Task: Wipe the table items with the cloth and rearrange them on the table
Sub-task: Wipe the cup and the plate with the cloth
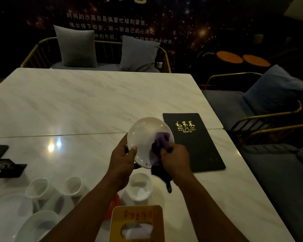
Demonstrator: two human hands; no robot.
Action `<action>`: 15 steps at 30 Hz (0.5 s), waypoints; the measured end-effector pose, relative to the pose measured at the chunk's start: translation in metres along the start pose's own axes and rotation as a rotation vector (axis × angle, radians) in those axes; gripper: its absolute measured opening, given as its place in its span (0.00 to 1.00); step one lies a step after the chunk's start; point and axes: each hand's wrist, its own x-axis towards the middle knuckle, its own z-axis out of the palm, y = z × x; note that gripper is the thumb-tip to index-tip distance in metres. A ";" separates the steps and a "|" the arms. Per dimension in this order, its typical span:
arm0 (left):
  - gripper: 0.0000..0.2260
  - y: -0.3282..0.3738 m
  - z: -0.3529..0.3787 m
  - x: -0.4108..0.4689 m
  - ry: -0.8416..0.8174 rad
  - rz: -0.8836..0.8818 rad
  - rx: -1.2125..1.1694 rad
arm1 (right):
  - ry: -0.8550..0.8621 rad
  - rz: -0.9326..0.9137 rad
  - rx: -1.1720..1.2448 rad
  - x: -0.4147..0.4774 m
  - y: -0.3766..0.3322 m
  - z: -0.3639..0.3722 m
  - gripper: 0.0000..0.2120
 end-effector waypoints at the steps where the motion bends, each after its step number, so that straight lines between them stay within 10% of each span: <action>1: 0.23 0.000 0.000 -0.002 -0.011 -0.001 0.023 | 0.044 0.040 0.033 0.007 0.000 -0.002 0.09; 8: 0.20 0.010 -0.008 0.000 -0.121 -0.049 -0.012 | -0.069 -0.407 -0.122 0.024 -0.038 0.001 0.16; 15: 0.24 0.012 -0.024 0.016 -0.115 -0.109 -0.128 | -0.366 -0.913 -0.827 0.025 -0.048 -0.006 0.22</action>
